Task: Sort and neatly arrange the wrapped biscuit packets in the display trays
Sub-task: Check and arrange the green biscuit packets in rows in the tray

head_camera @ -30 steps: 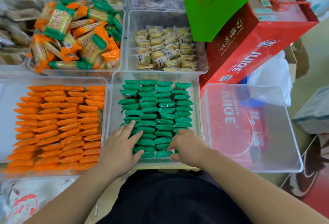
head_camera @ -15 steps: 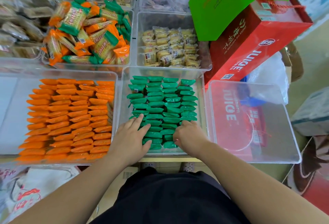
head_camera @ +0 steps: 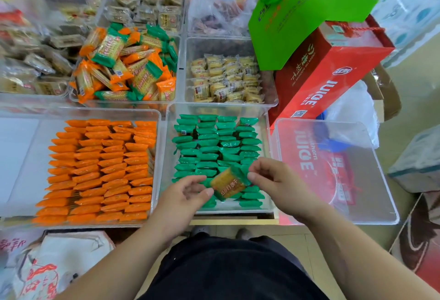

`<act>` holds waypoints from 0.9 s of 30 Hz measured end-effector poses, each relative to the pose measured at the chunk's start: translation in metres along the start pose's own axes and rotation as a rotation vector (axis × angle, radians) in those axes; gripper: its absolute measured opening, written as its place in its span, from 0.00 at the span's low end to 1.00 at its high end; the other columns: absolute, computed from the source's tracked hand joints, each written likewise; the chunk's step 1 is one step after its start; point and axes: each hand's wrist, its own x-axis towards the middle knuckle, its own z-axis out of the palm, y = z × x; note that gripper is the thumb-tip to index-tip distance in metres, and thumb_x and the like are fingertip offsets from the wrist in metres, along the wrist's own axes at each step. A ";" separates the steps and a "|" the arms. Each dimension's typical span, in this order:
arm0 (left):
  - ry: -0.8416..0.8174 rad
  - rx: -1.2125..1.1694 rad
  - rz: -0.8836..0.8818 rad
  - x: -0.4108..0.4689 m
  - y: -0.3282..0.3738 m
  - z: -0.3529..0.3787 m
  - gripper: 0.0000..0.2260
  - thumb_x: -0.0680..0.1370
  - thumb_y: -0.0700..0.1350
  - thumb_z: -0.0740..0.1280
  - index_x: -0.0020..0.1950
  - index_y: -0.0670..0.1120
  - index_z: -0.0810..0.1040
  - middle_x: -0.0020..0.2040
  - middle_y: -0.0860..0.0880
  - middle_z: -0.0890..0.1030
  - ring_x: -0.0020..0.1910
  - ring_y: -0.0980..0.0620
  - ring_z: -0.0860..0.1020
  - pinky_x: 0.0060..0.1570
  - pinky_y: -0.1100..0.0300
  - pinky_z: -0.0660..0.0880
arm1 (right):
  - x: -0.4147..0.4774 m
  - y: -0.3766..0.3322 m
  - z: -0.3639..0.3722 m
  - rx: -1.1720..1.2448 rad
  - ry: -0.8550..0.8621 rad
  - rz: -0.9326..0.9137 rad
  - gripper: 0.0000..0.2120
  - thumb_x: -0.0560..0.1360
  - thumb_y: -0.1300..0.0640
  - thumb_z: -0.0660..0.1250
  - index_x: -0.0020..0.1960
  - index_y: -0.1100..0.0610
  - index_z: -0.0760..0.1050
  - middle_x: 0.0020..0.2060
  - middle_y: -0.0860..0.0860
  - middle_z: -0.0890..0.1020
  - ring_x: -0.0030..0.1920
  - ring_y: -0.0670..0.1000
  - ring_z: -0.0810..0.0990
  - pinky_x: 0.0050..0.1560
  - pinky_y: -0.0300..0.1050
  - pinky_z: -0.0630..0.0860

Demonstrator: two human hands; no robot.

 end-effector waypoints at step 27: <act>0.240 -0.649 0.027 -0.055 0.097 0.084 0.09 0.65 0.40 0.73 0.44 0.38 0.81 0.50 0.34 0.84 0.47 0.39 0.77 0.47 0.46 0.73 | -0.050 0.031 -0.061 1.249 -0.125 0.237 0.10 0.73 0.60 0.66 0.35 0.56 0.81 0.40 0.56 0.83 0.34 0.49 0.77 0.37 0.40 0.74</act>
